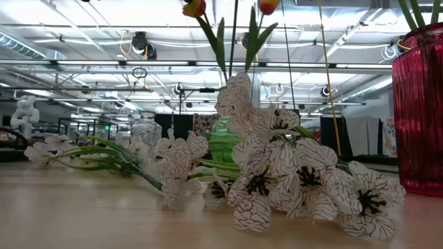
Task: Sort flowers into vase by color
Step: Put the yellow tulip into the green vase
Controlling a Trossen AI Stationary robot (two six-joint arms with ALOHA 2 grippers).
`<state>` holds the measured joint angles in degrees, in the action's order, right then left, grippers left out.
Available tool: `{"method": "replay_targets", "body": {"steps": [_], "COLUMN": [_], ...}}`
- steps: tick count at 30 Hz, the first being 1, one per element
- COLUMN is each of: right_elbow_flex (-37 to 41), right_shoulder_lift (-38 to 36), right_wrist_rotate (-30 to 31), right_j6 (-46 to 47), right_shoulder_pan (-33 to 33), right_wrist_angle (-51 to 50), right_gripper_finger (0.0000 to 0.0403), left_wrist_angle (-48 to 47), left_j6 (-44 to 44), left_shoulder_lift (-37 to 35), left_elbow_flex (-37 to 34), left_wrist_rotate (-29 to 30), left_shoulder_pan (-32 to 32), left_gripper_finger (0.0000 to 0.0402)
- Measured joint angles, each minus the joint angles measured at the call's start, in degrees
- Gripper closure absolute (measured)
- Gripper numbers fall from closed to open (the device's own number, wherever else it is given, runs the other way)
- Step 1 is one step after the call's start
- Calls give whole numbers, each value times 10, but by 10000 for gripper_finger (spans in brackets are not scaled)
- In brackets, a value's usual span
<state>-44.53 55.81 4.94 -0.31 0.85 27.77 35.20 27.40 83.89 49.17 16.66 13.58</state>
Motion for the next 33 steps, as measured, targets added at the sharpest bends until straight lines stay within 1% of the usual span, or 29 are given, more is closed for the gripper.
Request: {"method": "replay_targets", "body": {"steps": [10,15,21,27,33], "right_elbow_flex": [0,0,0,0,0], "right_shoulder_lift": [0,0,0,0,0], "right_wrist_rotate": [0,0,0,0,0], "right_j6": [-2,-2,-4,-4,-4], "right_shoulder_pan": [0,0,0,-1,-1], "right_wrist_angle": [-4,-4,-4,-4,-4], "right_gripper_finger": [163,163,163,163,163], "left_wrist_angle": [-22,-47,-48,-28,12], "left_j6": [1,1,-1,-16,-11], "left_shoulder_lift": [1,1,1,5,48], "left_elbow_flex": [0,0,0,0,0], "left_wrist_rotate": [11,33,36,29,25], "left_shoulder_pan": [0,0,-1,-1,-1], "left_gripper_finger": [395,395,395,395,395]}}
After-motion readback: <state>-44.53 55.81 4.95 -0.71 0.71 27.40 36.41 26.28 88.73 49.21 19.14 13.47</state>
